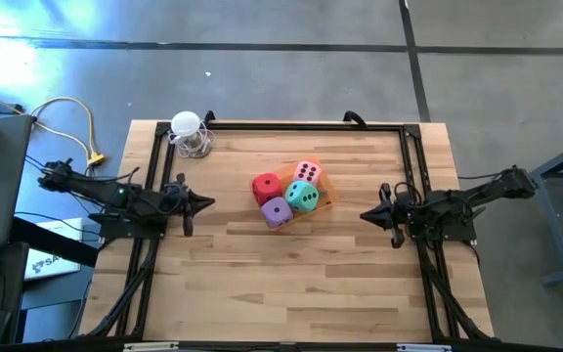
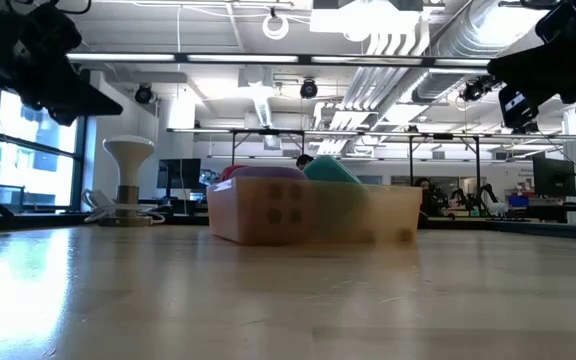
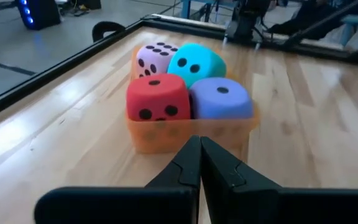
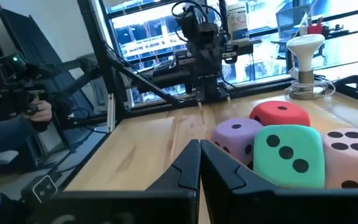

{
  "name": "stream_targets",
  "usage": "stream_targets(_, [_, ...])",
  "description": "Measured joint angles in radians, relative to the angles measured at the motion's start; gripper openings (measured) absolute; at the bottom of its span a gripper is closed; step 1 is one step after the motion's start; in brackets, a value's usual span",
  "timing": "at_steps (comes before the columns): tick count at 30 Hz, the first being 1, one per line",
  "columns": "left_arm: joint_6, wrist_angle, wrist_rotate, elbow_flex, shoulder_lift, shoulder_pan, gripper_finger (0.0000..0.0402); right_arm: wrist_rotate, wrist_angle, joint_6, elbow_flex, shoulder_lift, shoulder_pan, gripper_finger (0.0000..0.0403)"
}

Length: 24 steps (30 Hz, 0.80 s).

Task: Pick & Place Dice
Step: Return to Home Position

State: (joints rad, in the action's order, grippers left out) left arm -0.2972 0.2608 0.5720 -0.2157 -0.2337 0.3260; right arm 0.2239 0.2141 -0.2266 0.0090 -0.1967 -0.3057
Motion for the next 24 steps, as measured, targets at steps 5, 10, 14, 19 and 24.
stream_targets(5, [0.064, 0.002, -0.037, 0.042, 0.059, 0.000, 0.0000, 0.076, -0.021, -0.026, 0.000, -0.002, 0.001, 0.0001])
stream_targets(10, [0.093, 0.029, -0.110, 0.062, 0.143, 0.002, 0.0000, 0.123, -0.041, -0.033, -0.001, -0.007, 0.001, 0.0002])
stream_targets(14, [0.111, 0.074, -0.122, 0.077, 0.225, 0.021, 0.0000, 0.113, -0.047, -0.038, -0.001, -0.007, 0.001, 0.0002])
stream_targets(19, [0.101, 0.048, -0.124, 0.097, 0.229, 0.053, 0.0000, 0.114, -0.046, -0.038, -0.001, -0.007, 0.001, 0.0002])
stream_targets(24, [0.137, -0.103, -0.135, 0.138, 0.230, 0.091, 0.0000, 0.113, -0.052, -0.038, -0.002, -0.007, 0.001, 0.0002])
